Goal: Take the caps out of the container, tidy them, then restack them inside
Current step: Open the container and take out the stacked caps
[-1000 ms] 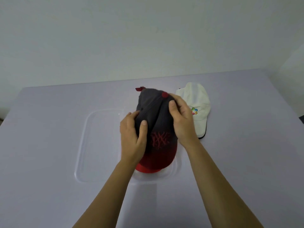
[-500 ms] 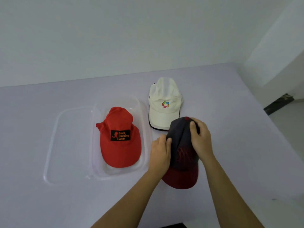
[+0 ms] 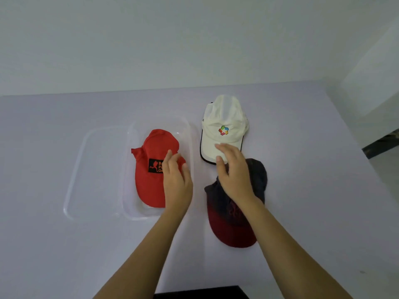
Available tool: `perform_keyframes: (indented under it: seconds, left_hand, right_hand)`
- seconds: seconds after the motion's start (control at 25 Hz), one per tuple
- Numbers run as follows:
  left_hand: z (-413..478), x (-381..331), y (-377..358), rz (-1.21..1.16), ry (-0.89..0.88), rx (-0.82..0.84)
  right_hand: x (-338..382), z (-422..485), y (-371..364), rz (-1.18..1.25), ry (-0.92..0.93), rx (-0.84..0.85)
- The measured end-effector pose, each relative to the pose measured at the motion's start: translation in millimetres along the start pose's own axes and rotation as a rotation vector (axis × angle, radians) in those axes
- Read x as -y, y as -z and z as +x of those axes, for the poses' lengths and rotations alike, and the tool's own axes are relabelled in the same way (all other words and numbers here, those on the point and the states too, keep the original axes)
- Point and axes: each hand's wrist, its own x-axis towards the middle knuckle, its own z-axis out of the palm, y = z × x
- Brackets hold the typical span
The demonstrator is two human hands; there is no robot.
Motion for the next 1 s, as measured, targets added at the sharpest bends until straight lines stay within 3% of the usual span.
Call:
perform_keyframes:
  seconds: [0.12, 0.24, 0.44, 0.6, 0.76, 0.92, 1.0]
  left_hand:
    - [38.0, 29.1, 18.9, 0.051, 0.131, -0.047]
    - [73.3, 54.3, 31.9, 0.087, 0.184, 0.054]
    - [110.9, 67.2, 42.3, 0.195, 0.173, 0.303]
    - [115.4, 47.1, 53.8, 0.268, 0.070, 0.260]
    - [113.6, -8.7, 74.7, 0.194, -0.047, 0.170]
    - [120.7, -73.5, 91.0, -0.117, -0.067, 0.094]
    - [112.7, -107.0, 74.4, -0.255, -0.106, 0.120]
  right_hand:
    - [22.8, -10.5, -44.1, -0.038, -0.053, 0.292]
    - [26.1, -15.5, -75.2, -0.122, -0.185, 0.421]
    - [18.0, -17.9, -92.4, -0.287, -0.161, 0.439]
    - [17.9, -18.3, -91.7, -0.302, -0.074, 0.385]
    - [36.3, -6.8, -65.3, 0.128, -0.119, 0.244]
    - [68.2, 18.4, -32.7, 0.692, -0.407, 0.090]
    - [63.3, 22.2, -1.7, 0.853, -0.532, 0.014]
